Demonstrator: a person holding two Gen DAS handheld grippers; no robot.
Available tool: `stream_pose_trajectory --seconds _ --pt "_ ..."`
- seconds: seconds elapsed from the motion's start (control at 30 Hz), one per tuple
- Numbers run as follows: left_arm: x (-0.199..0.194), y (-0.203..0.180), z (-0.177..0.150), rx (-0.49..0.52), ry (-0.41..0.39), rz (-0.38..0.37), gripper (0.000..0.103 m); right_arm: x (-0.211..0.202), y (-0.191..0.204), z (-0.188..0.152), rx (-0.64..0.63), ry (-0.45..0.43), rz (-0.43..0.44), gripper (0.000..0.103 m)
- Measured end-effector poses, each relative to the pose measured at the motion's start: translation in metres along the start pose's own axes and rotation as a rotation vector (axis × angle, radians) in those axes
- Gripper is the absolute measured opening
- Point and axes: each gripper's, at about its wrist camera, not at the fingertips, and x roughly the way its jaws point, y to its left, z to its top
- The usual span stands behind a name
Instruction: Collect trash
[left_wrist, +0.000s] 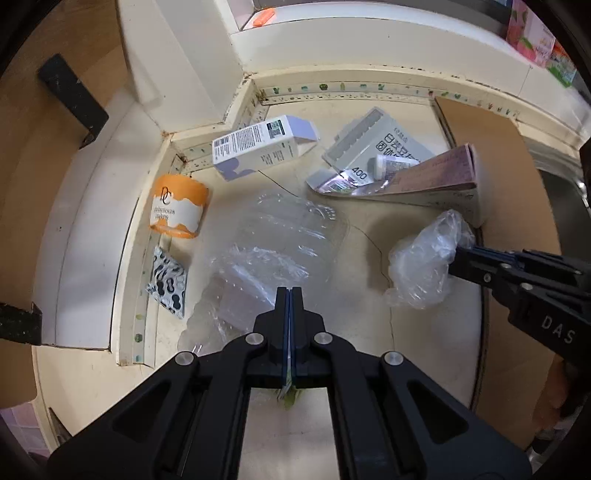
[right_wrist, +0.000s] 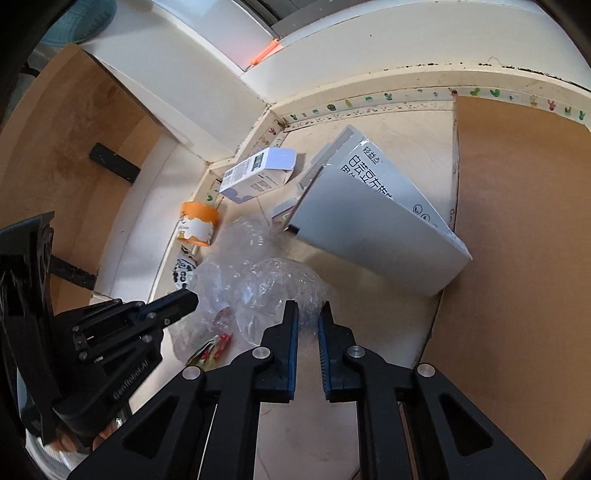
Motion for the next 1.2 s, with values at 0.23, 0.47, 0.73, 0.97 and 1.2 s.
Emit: stream_pose_trajectory --seconds 0.23,0.47,0.73,0.97,1.2 --pt "0.0 0.032 -0.005 -0.094 0.076 -0.147 0.057 -0.007 0.0 -0.008 0.015 -0.001 0.024 0.01" --pt "0.02 0.051 -0.009 -0.082 0.109 -0.192 0.064 0.003 -0.002 -0.014 0.033 0.025 0.037 0.01" --pt "0.05 0.051 -0.009 0.033 0.111 -0.175 0.064 0.011 -0.002 -0.017 0.025 0.038 0.037 0.01" --pt "0.061 0.022 -0.008 0.208 0.117 -0.088 0.077 0.014 -0.005 -0.014 0.031 0.038 0.044 0.01" --pt "0.07 -0.008 -0.005 0.246 0.107 0.017 0.09 0.015 -0.004 -0.014 0.026 0.036 0.047 0.01"
